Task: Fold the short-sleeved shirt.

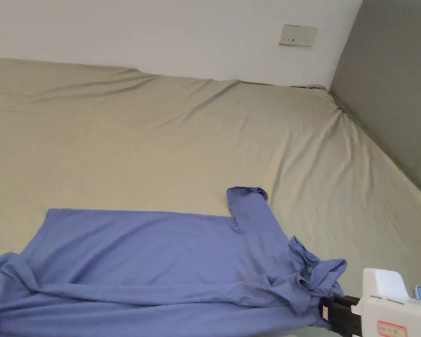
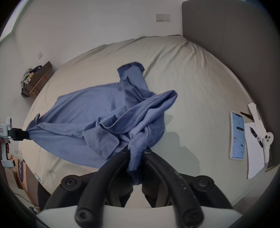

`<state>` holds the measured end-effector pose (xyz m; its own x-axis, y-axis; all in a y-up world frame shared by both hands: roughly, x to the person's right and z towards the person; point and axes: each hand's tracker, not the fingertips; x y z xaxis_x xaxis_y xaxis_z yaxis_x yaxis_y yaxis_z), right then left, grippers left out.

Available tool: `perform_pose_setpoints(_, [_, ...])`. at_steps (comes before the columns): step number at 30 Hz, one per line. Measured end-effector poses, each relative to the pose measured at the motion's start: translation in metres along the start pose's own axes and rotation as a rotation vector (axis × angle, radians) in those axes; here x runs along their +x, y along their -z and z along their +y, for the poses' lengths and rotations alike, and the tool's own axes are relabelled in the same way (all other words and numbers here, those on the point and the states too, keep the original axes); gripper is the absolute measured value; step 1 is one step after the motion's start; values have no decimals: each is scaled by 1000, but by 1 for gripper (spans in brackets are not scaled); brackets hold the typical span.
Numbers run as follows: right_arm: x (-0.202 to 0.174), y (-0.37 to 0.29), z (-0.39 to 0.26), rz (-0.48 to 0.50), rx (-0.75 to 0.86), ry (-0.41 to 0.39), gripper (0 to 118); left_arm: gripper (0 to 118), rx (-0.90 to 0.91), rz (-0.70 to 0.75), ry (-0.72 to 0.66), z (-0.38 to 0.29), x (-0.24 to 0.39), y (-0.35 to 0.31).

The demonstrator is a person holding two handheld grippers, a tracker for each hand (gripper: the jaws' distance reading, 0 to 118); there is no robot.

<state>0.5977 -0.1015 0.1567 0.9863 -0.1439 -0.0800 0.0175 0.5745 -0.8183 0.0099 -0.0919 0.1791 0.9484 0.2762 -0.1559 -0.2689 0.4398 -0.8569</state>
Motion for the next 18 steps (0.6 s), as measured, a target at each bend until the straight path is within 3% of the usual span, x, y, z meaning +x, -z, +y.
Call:
perform_pose_setpoints(5, [4, -27, -53, 1, -51, 24, 11, 5, -44, 5, -30, -56, -16, -16])
perform_pose_setpoints(10, [5, 4, -104, -26, -185, 54, 11, 5, -117, 44, -93, -107, -33, 12])
perform_pose_setpoints(18, [7, 41, -128, -72, -183, 21, 13, 6, -119, 51, -159, -124, -45, 46])
